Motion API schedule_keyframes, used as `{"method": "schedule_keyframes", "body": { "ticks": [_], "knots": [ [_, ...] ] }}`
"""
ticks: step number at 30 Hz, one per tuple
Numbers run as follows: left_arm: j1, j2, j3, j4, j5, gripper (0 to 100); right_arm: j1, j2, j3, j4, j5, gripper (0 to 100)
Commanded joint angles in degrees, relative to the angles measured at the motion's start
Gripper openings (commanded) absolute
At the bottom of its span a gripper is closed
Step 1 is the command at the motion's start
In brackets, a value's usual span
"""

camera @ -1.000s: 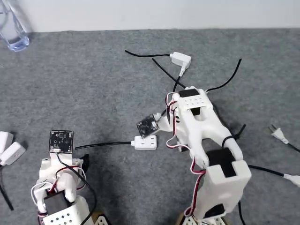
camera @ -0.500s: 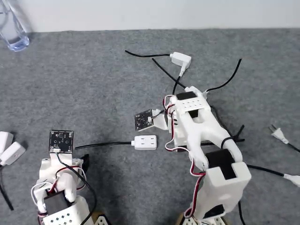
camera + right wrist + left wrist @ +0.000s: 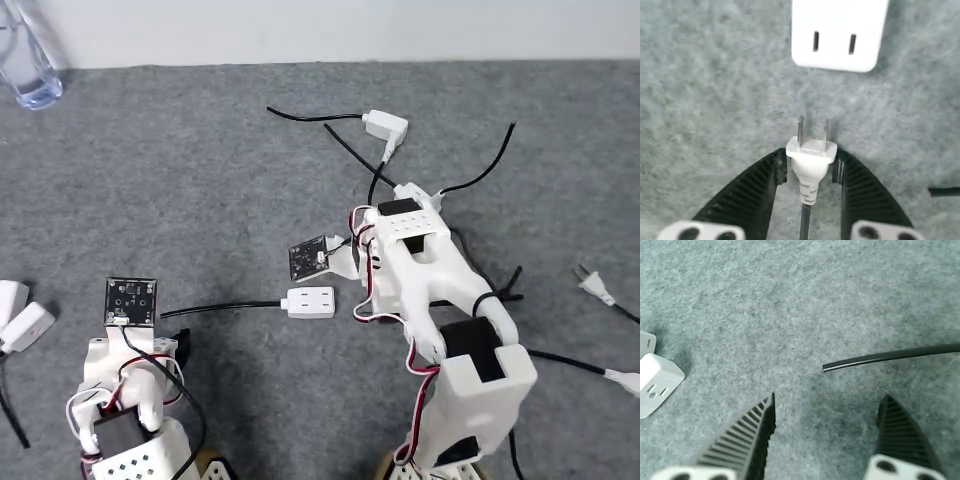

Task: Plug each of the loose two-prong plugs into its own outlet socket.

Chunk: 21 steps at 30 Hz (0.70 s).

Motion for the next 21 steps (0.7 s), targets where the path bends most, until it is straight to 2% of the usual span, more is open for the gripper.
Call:
{"method": "schedule_keyframes", "body": {
  "ticks": [1,11,21],
  "knots": [
    [0.4,-0.4,-0.2,-1.1,0.6,31,1.0,-0.3,-0.5,-0.2,-0.4,20.2],
    [0.4,-0.4,-0.2,-1.1,0.6,31,1.7,-6.1,1.8,-0.8,-0.2,20.2],
    [0.4,-0.4,-0.2,-1.1,0.6,31,2.6,-6.4,5.2,-5.8,0.5,20.0]
  ]
}}
